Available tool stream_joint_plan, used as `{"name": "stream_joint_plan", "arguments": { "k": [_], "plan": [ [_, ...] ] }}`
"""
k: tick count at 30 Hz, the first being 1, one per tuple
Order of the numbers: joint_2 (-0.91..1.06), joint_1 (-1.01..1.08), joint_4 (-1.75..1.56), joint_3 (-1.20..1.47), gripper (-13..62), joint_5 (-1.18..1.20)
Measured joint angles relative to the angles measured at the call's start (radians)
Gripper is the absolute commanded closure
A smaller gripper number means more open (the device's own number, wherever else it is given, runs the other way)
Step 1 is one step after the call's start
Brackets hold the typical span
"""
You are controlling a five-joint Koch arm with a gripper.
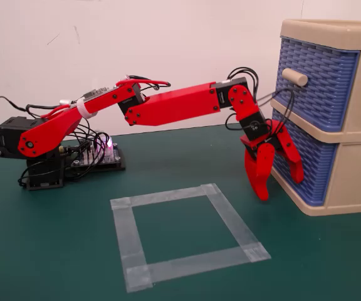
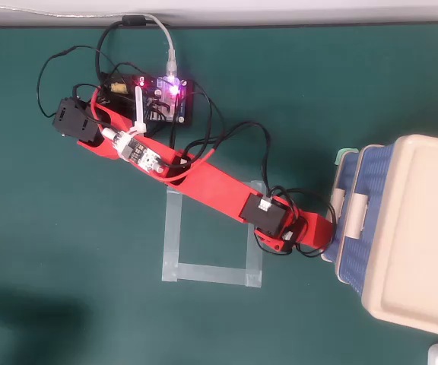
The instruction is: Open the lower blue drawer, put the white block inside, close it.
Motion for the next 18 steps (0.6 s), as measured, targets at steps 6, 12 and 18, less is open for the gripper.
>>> {"name": "stream_joint_plan", "arguments": {
  "k": [6, 12, 18],
  "plan": [
    [0.357, 0.071, 0.528, -0.043, 15.2, -0.014],
    [0.689, 0.354, 0.606, 0.221, 15.3, -0.100],
    [0.979, 0.799, 0.589, 0.920, 15.3, -0.606]
  ]
}}
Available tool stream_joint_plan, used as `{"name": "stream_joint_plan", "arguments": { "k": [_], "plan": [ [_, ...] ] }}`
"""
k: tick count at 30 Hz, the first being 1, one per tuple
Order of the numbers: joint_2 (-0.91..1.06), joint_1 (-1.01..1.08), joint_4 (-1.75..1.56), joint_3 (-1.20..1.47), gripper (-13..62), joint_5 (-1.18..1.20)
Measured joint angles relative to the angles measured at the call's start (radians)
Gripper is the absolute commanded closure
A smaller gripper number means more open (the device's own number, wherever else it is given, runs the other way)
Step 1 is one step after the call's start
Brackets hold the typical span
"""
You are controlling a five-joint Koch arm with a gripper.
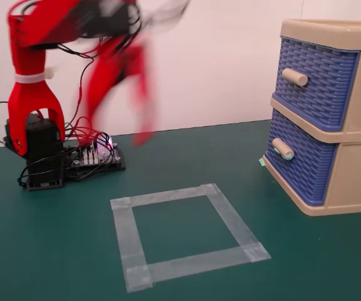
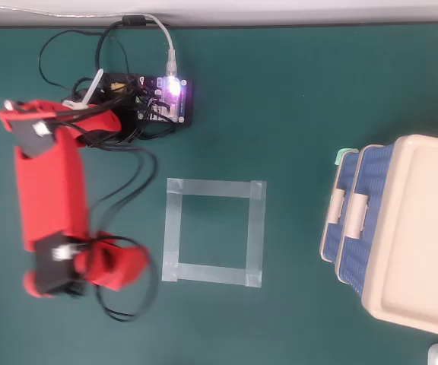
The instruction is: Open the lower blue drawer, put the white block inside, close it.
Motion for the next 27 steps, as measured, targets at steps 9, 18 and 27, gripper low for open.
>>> {"name": "stream_joint_plan", "arguments": {
  "k": [9, 18, 27],
  "plan": [
    [0.485, 0.440, -0.242, 1.077, 15.3, -0.778],
    [0.750, 0.442, -0.333, 1.402, 15.0, -0.769],
    [0.750, 0.442, -0.334, 1.404, 14.9, -0.769]
  ]
}}
